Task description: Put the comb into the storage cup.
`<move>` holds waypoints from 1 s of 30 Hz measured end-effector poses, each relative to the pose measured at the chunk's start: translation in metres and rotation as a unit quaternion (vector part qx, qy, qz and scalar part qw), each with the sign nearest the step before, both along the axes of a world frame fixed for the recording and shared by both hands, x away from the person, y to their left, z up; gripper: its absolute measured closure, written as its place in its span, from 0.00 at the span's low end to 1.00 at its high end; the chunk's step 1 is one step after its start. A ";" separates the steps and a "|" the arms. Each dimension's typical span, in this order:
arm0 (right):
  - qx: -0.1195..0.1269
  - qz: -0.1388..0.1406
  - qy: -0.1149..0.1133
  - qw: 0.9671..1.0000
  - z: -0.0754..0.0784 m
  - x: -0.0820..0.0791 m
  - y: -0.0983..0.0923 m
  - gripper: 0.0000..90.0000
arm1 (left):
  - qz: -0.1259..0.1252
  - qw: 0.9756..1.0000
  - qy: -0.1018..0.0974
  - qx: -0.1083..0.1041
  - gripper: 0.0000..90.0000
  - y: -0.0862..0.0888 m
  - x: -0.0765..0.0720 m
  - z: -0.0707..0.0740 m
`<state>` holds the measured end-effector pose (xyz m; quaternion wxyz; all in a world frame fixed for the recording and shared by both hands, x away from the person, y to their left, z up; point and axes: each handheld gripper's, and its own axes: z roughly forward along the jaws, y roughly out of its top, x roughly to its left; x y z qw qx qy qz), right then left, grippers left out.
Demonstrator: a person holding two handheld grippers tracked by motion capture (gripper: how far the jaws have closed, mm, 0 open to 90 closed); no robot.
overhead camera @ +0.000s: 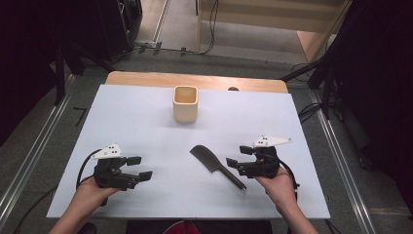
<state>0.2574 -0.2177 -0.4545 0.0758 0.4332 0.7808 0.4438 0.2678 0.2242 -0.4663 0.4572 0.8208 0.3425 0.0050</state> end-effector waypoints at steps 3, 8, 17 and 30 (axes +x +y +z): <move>0.003 0.005 0.001 1.000 0.000 0.000 0.005 0.25 | -0.001 1.000 -0.002 0.000 0.26 0.000 -0.001 0.000; 0.013 0.009 0.010 1.000 -0.003 0.001 0.009 0.25 | 0.001 1.000 0.000 -0.001 0.26 0.000 -0.001 0.000; 0.006 0.007 0.011 1.000 -0.011 0.000 0.008 0.26 | 0.001 1.000 0.000 -0.002 0.26 0.001 0.000 0.000; -0.006 0.010 0.010 1.000 -0.025 -0.005 0.010 0.27 | 0.001 1.000 0.000 -0.004 0.26 0.001 -0.001 0.000</move>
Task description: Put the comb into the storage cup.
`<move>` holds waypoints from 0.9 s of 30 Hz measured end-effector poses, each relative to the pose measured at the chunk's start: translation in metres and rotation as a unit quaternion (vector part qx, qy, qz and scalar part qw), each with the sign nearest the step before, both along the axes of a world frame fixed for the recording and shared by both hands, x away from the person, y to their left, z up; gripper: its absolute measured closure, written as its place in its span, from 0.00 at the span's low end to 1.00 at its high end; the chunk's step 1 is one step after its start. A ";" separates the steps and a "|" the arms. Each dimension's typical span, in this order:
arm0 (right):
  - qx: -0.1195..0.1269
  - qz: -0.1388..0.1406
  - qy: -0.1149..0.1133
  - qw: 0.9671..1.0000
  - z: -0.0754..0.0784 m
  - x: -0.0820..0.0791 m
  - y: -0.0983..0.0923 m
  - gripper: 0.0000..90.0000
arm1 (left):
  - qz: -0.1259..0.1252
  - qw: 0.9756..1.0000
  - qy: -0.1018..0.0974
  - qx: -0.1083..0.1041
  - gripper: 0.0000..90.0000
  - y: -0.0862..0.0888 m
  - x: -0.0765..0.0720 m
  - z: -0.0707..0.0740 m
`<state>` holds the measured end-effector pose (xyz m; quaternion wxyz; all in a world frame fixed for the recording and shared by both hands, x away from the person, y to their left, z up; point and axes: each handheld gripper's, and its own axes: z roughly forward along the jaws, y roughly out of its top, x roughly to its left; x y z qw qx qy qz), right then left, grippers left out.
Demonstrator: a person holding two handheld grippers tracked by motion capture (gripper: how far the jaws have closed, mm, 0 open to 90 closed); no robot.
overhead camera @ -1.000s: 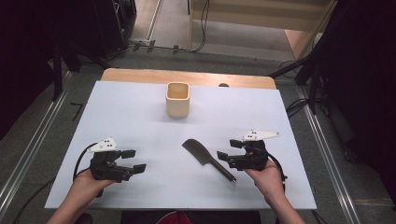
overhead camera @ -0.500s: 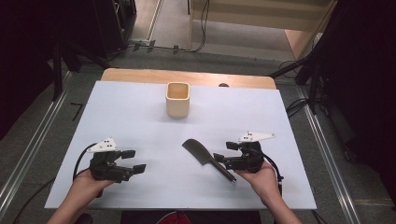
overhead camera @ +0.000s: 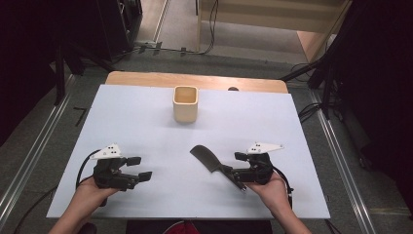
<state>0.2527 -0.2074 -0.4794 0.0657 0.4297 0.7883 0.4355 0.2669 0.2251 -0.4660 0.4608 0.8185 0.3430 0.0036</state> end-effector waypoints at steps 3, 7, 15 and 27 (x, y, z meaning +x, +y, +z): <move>-0.002 -0.002 0.010 1.000 -0.004 0.001 0.000 0.27 | -0.001 1.000 0.001 0.004 0.26 0.000 0.000 0.000; -0.005 -0.003 0.009 1.000 -0.008 0.000 0.000 0.27 | -0.002 1.000 0.000 0.003 0.26 0.000 0.000 0.000; -0.016 -0.002 0.009 1.000 -0.013 0.000 0.000 0.27 | -0.001 1.000 -0.001 0.003 0.26 0.001 0.000 0.001; -0.032 0.004 0.015 0.999 -0.022 -0.002 0.003 0.30 | 0.000 1.000 -0.001 -0.001 0.26 0.000 0.001 0.001</move>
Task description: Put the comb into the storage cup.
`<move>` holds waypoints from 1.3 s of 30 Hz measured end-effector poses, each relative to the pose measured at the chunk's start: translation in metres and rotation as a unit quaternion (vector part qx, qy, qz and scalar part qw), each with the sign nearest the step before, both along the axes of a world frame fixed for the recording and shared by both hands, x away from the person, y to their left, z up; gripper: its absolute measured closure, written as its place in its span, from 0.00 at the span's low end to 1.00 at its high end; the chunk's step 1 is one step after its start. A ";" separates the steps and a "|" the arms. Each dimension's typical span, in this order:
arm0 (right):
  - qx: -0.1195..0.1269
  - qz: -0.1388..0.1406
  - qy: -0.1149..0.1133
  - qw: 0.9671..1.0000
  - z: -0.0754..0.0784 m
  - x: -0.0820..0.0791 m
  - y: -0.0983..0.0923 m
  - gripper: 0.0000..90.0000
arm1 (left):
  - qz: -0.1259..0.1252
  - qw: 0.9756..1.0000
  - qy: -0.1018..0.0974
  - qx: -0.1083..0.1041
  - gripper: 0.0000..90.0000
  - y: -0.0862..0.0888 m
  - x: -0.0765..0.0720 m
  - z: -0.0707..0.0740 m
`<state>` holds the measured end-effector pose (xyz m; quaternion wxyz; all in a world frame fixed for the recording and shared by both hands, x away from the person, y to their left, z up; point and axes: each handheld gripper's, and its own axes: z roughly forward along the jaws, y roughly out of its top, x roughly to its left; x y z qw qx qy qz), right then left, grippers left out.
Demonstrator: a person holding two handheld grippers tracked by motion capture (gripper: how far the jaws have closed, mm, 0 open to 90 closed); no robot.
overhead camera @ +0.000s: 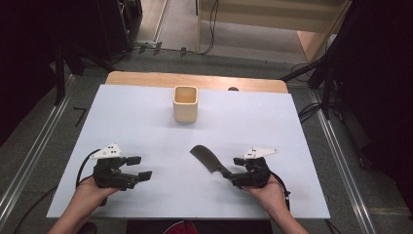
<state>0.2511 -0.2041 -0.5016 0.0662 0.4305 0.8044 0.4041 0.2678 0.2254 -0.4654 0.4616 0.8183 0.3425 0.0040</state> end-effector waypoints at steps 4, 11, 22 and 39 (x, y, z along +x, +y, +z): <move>-0.012 0.008 -0.006 1.000 -0.003 0.000 0.001 0.31 | -0.001 1.000 0.001 0.000 0.26 0.000 0.000 0.000; -0.015 0.013 0.002 1.000 -0.010 0.000 0.001 0.34 | 0.000 1.000 0.001 0.001 0.26 0.000 0.001 0.000; -0.030 0.018 -0.005 0.999 -0.016 -0.002 0.004 0.38 | 0.000 1.000 0.000 0.002 0.26 0.000 0.001 0.000; -0.043 0.027 -0.040 0.998 -0.020 -0.016 0.003 0.60 | 0.000 1.000 0.000 0.001 0.26 0.001 0.001 0.000</move>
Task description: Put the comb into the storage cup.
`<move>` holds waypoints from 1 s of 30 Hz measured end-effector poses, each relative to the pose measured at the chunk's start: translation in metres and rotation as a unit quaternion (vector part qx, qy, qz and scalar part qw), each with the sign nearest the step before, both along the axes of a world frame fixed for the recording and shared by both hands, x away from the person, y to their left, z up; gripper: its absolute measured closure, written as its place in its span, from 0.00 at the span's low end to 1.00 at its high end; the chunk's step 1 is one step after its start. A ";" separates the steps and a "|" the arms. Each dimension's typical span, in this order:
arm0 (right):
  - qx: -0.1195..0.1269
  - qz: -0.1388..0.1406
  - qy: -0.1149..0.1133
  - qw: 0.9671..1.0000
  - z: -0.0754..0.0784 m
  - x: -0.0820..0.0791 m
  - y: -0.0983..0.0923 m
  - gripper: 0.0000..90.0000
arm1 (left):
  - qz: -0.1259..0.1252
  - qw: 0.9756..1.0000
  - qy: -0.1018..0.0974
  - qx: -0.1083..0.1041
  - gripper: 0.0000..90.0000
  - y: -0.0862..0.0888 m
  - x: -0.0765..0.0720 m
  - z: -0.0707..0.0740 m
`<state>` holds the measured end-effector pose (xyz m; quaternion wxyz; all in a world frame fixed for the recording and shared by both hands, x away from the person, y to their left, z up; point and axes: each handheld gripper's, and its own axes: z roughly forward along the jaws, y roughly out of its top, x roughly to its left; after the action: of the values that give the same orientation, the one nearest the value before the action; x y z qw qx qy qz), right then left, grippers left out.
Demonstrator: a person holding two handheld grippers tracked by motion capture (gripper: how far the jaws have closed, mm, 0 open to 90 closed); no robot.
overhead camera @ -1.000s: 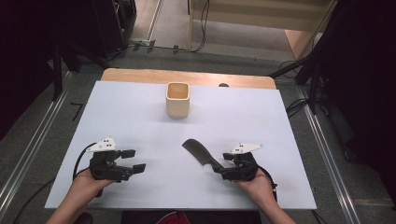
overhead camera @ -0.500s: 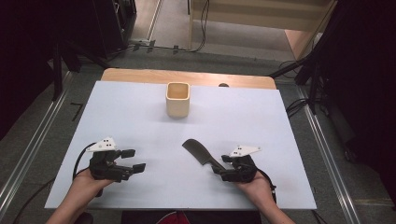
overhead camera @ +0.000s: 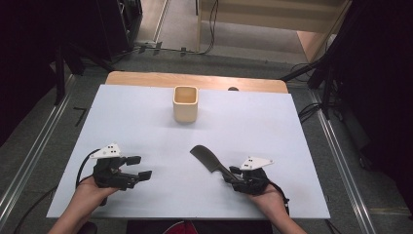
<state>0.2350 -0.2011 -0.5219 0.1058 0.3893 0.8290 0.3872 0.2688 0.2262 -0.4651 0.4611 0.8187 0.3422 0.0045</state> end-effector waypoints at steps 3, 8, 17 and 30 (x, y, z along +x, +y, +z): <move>-0.009 0.001 -0.008 1.000 0.000 -0.003 0.001 0.63 | 0.001 1.000 0.001 0.000 0.26 0.000 0.000 0.000; -0.008 0.005 -0.007 1.000 0.000 -0.009 -0.003 0.64 | 0.002 1.000 -0.001 -0.001 0.26 0.001 0.000 0.000; -0.010 -0.008 -0.014 1.000 -0.002 -0.011 -0.006 0.77 | 0.002 1.000 0.001 -0.001 0.26 0.001 0.001 0.000; 0.007 -0.010 0.024 1.000 0.004 -0.002 -0.009 0.78 | 0.004 1.000 0.008 -0.006 0.26 0.000 0.002 0.000</move>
<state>0.2325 -0.2098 -0.5179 0.0875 0.4073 0.8247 0.3825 0.2703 0.2262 -0.4654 0.4632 0.8147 0.3489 -0.0023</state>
